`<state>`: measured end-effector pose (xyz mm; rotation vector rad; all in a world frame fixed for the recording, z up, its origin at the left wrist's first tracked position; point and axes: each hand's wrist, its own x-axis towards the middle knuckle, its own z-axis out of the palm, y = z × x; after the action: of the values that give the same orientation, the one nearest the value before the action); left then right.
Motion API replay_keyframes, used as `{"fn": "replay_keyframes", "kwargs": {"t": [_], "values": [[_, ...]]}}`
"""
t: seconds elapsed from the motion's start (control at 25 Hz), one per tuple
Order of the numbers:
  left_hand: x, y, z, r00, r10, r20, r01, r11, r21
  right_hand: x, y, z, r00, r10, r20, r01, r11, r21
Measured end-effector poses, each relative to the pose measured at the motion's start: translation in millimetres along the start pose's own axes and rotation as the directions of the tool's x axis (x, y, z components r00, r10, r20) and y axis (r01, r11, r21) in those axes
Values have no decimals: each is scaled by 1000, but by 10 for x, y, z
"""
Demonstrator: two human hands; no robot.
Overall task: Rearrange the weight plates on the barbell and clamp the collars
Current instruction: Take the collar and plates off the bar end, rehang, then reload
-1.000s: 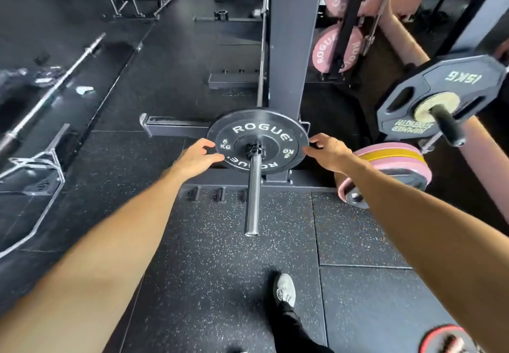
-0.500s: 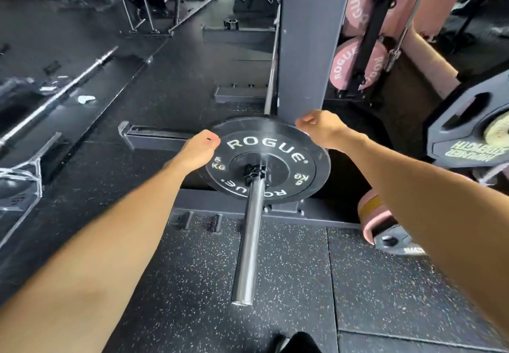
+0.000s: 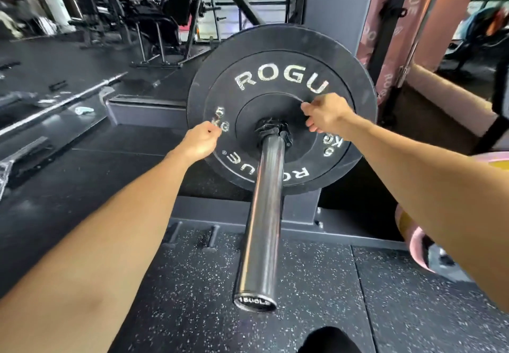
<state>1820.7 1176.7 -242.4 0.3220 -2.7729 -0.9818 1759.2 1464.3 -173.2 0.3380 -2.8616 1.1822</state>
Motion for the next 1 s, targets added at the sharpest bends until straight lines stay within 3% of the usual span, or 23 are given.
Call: {"fn": "replay_keyframes", "kwargs": {"t": [0.24,0.48,0.76,0.88,1.0], "values": [[-223,-31,422,997,51,50,-41,984,-174,-354,156,549,1000,-22,-19,22,999,-25],[-161,489,449,990,56,127,25,830,-558,-393,143,675,997,-12,-82,4,996,-94],[-64,715,447,996,-49,69,83,713,-696,-337,301,753,996,-17,-88,8,995,-101],[-34,756,445,996,-5,84,60,735,-675,-369,397,831,996,23,86,-9,987,-158],[-37,697,444,986,70,151,51,737,-674,-396,442,918,996,42,73,-31,989,-143]]}}
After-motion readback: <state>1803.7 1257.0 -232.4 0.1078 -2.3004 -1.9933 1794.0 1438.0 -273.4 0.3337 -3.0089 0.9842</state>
